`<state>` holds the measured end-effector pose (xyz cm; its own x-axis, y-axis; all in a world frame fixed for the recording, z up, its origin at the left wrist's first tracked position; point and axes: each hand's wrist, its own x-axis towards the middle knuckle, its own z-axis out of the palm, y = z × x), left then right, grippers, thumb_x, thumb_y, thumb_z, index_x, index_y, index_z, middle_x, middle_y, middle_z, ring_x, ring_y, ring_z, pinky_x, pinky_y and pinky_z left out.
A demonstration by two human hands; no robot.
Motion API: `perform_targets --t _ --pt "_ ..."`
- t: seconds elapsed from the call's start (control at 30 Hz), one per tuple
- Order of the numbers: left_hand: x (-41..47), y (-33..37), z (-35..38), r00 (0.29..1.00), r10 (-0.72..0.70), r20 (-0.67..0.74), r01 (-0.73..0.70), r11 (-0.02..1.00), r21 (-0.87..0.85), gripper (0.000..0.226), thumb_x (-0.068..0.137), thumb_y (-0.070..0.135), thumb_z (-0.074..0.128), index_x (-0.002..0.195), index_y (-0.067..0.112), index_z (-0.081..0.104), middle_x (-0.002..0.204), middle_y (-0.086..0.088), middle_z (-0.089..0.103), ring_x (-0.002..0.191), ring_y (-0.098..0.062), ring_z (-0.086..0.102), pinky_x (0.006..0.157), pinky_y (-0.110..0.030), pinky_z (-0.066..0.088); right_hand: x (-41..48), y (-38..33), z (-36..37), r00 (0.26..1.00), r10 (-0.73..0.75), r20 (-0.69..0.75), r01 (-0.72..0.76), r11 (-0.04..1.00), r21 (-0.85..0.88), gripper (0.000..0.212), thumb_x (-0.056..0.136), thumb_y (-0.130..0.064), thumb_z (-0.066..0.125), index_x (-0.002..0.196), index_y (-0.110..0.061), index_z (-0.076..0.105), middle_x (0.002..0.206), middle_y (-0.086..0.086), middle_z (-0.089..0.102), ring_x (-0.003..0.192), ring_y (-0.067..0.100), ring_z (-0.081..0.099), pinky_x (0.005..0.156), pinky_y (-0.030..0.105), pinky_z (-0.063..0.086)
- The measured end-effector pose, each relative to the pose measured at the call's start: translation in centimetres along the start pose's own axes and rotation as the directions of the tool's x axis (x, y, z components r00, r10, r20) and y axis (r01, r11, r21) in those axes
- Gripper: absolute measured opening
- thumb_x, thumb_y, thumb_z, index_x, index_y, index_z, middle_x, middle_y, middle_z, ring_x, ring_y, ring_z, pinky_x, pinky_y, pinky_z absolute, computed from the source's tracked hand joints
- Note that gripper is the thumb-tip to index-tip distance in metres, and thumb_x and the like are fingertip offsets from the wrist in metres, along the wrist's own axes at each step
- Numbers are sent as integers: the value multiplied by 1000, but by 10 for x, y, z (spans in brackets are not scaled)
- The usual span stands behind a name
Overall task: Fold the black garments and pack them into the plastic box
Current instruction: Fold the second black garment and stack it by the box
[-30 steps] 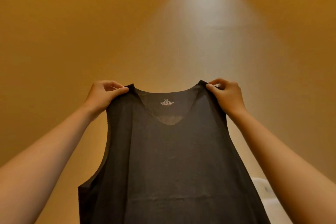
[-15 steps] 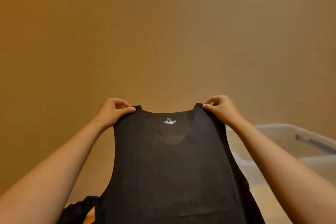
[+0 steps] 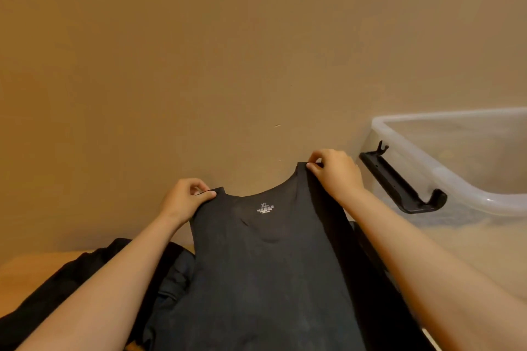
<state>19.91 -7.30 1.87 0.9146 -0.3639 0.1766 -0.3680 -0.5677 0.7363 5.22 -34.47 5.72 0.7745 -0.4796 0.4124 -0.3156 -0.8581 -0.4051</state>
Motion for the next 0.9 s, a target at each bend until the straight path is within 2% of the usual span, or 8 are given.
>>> perform_targets --t 0.13,0.27,0.4,0.5,0.6,0.7,0.9 --pt "9 -9 8 1000 24 9 -24 1000 -3 15 83 24 76 71 18 67 68 7 59 75 -15 53 70 -32 40 -10 21 28 995 75 71 -76 997 8 17 96 -29 57 103 -18 68 103 6 70 96 27 64 68 31 45" --pt "15 -16 19 998 44 34 -45 999 31 15 82 25 76 73 17 67 70 1 61 73 -17 55 68 -32 39 -16 33 49 991 80 110 -85 995 42 17 96 -24 58 100 -11 68 101 9 70 95 28 64 77 35 50" --pt "14 -25 27 993 8 114 -17 997 74 15 84 29 74 76 18 69 71 -3 62 70 -19 57 67 -33 42 -14 47 62 985 88 146 -101 992 81 18 96 -20 58 104 -7 67 103 11 67 94 26 62 78 32 46" --pt "6 -25 32 978 -6 211 -6 998 56 13 86 28 73 85 16 70 85 -3 69 78 -17 62 76 -32 48 -16 49 64 986 66 152 -80 992 93 26 96 -24 57 118 -9 60 100 5 56 87 19 53 73 27 38" --pt "-8 -17 31 971 26 236 -36 999 36 17 86 25 72 96 11 71 94 0 69 89 -12 61 77 -21 46 -23 46 58 992 35 120 -48 993 109 33 96 -29 56 125 -14 56 105 3 54 93 17 53 76 25 38" --pt "-26 -3 24 967 50 250 -55 998 11 18 87 24 72 100 12 70 99 0 68 96 -13 61 81 -21 44 -35 40 43 988 -14 155 -3 994 108 33 96 -33 55 126 -18 56 108 2 56 103 18 54 81 27 43" --pt "-85 38 6 962 138 236 -130 990 -47 18 87 19 72 102 9 69 98 -1 69 90 -9 62 74 -8 44 -76 17 -5 981 -124 151 113 990 79 33 96 -38 55 125 -23 57 117 1 59 112 18 52 92 33 44"
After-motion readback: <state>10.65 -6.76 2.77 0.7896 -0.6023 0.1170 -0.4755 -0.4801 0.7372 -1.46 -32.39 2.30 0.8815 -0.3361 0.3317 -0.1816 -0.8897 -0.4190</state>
